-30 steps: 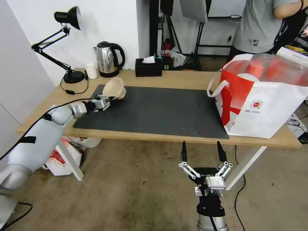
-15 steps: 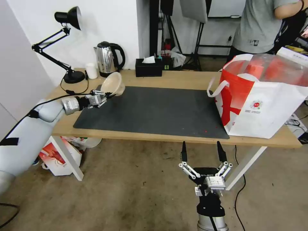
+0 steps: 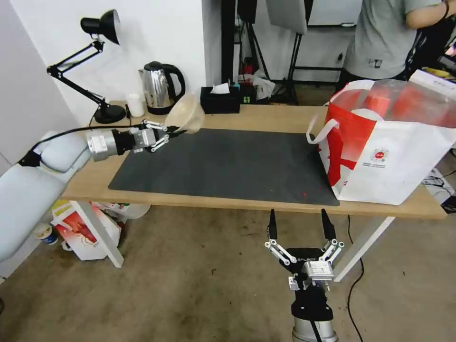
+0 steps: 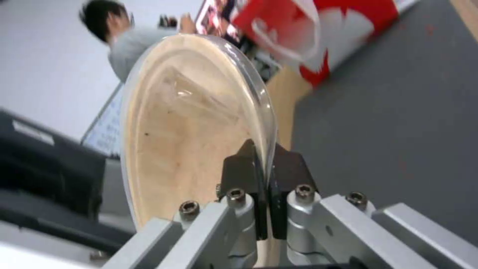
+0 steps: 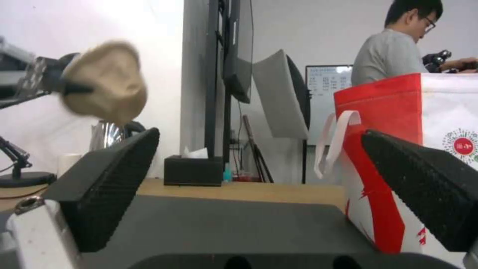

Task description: Pick up the trash from the table and place it into the takeout bag.

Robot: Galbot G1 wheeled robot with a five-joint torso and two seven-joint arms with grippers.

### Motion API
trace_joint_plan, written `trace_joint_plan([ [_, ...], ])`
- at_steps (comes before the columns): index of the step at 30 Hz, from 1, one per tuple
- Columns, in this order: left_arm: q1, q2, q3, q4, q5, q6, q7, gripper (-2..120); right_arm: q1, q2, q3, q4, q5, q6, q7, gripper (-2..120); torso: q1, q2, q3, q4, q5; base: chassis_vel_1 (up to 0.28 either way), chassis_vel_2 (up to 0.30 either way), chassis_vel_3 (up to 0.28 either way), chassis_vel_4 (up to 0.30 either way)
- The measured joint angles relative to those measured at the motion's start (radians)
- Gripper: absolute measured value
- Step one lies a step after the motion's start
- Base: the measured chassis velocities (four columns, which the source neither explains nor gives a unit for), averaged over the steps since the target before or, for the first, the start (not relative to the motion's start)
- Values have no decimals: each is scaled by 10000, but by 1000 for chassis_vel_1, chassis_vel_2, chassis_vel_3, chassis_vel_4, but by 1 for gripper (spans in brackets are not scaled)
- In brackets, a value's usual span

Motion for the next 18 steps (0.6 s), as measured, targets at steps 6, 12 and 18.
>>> trace_joint_plan([
  [6, -1487, 145, 1248, -382, -497, 222, -242, 0, 0, 1, 0, 0, 0, 0, 0, 100, 0, 0, 0, -2, 3, 0, 0, 0, 0],
  [12, -3294, -190, 2684, -18, -996, 279, -316, 0, 0, 0, -2, 0, 0, 0, 0, 100, 1, 0, 0, 1, 1, 0, 0, 0, 0],
  [18, -4341, -687, 3378, 305, -1099, 420, -332, 0, 0, 0, 1, 0, 0, 0, 0, 100, 1, 0, 1, 0, 2, 0, 0, 0, 0],
])
